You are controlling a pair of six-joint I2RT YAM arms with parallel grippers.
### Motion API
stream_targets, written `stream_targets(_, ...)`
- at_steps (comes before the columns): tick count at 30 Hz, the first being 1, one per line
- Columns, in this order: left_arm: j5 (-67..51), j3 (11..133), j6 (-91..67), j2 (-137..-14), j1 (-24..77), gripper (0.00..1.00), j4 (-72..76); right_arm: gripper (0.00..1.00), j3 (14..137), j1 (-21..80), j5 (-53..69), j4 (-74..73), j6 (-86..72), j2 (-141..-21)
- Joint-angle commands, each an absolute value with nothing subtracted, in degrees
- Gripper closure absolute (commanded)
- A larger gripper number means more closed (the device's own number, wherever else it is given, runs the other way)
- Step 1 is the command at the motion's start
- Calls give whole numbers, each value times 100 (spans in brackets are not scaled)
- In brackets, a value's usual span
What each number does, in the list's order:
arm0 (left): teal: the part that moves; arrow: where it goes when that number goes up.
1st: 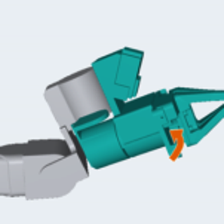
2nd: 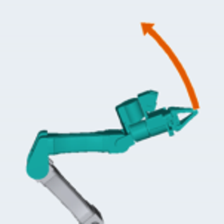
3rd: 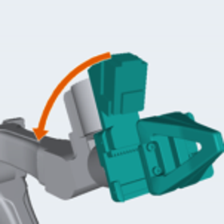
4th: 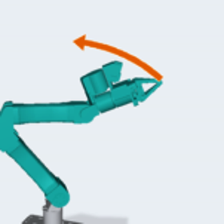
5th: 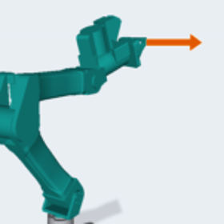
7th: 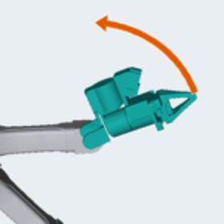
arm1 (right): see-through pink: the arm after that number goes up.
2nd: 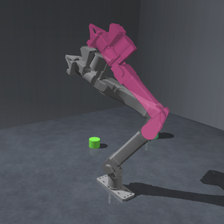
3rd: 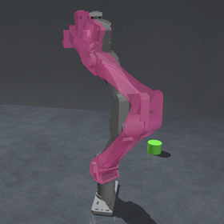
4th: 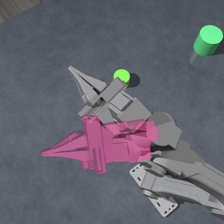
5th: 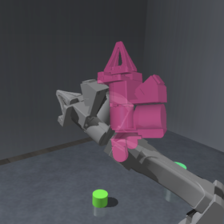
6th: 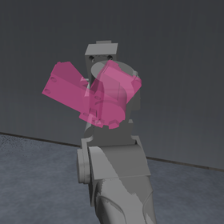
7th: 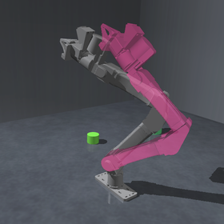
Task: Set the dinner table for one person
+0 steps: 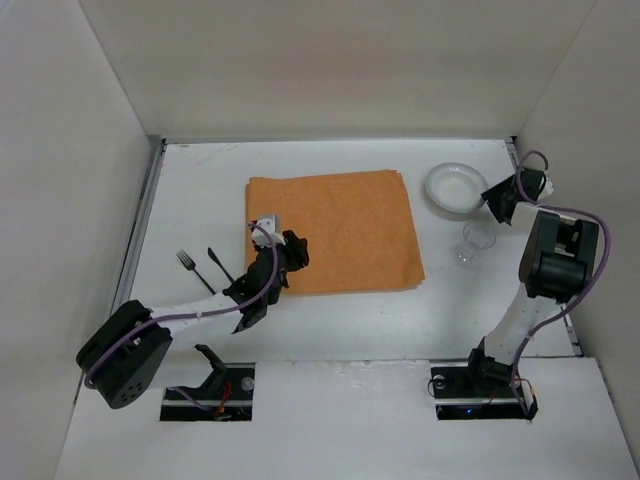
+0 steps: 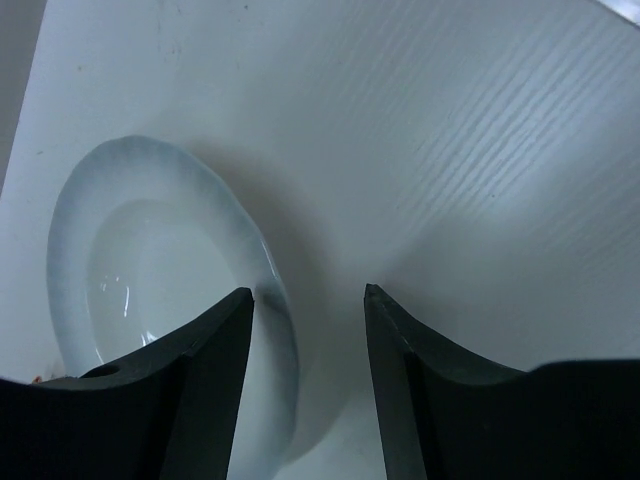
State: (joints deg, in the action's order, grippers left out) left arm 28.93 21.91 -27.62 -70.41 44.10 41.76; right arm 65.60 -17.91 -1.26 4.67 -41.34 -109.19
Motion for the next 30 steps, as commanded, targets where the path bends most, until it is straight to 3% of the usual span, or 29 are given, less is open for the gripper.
stream_targets(1, 2725, 2101, -2900, -7057, 4337, 55, 4702, 45, 6926, -1762, 289, 835, -4306, -11038)
stream_targets(10, 2663, 2083, -2962, -7137, 4258, 55, 4729, 50, 7294, -1762, 851, 634, -4552, -11583)
stream_targets(12, 2663, 2083, -2971, -7128, 4258, 55, 4729, 57, 7339, -1762, 1002, 632, -4719, -11733)
stream_targets(15, 2672, 2083, -2962, -7172, 4206, 55, 4729, 76, 7120, -1780, 1002, 1009, -4991, -11708)
stream_targets(18, 2663, 2066, -2971, -7137, 4170, 55, 4729, 84, 6848, -1859, 1133, 1545, -5325, -11497)
stream_targets(23, 2663, 2101, -2979, -7295, 4179, 55, 4781, 91, 6627, -2017, 1283, 2266, -5721, -10944)
stream_targets(30, 2698, 2013, -3006, -7164, 4153, 55, 4860, 91, 6416, -1965, 1626, 3128, -5959, -9881)
